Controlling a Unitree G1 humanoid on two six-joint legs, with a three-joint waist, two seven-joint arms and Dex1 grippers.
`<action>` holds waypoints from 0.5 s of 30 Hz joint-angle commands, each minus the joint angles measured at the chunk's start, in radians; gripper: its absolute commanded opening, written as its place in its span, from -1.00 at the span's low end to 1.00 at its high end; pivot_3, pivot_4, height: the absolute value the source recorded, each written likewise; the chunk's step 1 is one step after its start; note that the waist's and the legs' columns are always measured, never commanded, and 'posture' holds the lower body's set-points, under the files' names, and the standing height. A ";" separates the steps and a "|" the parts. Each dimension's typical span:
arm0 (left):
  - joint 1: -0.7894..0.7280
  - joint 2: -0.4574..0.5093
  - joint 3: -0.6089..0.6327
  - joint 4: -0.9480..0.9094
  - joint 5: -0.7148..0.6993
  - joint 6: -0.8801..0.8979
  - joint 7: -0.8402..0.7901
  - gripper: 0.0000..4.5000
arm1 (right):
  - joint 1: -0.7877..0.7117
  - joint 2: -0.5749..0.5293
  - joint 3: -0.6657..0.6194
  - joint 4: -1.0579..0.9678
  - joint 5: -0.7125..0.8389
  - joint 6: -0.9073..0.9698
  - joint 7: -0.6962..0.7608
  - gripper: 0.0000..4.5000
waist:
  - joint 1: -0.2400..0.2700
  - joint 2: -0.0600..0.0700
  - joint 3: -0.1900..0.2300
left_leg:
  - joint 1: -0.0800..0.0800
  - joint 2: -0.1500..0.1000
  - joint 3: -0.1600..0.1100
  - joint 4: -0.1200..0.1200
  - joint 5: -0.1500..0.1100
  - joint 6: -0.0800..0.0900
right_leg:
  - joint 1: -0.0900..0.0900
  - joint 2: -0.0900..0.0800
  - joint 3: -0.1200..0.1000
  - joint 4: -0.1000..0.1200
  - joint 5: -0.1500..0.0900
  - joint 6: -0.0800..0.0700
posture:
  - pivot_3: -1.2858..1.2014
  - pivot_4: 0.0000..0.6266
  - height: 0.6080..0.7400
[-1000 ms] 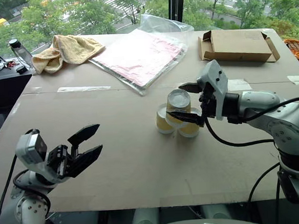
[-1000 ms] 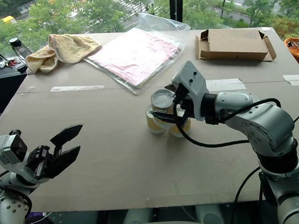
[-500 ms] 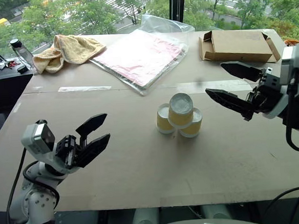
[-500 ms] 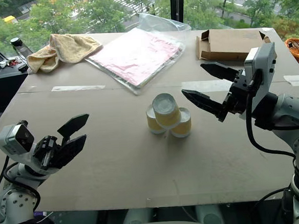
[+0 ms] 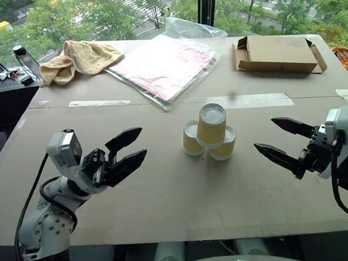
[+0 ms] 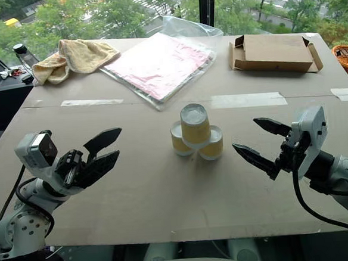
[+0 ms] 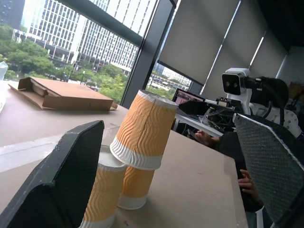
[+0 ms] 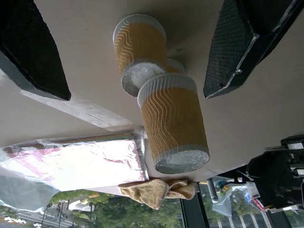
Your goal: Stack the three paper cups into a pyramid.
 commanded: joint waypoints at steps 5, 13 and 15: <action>0.033 0.059 -0.018 -0.045 0.073 0.005 0.025 1.00 | 0.199 0.007 -0.029 0.045 -0.149 -0.171 0.102 0.96 | -0.001 0.000 -0.001 | 0.001 0.000 0.000 0.000 0.000 0.000 | 0.000 0.000 0.000 0.000 -0.001 -0.001 | 0.03 -0.52 1.00; 0.123 0.164 -0.026 -0.006 0.250 -0.024 0.030 1.00 | 0.454 0.043 -0.062 0.181 -0.331 -0.393 0.221 0.96 | -0.001 -0.001 -0.001 | 0.001 0.000 0.001 0.000 0.000 0.000 | 0.000 0.000 0.001 0.000 -0.002 -0.003 | 0.03 -0.52 1.00; 0.142 0.179 -0.012 0.012 0.282 -0.041 0.029 1.00 | 0.494 0.055 -0.078 0.193 -0.344 -0.426 0.236 0.96 | -0.001 -0.002 -0.002 | 0.001 0.000 0.001 0.000 0.000 0.000 | 0.000 0.000 0.001 0.000 -0.002 -0.003 | 0.03 -0.52 1.00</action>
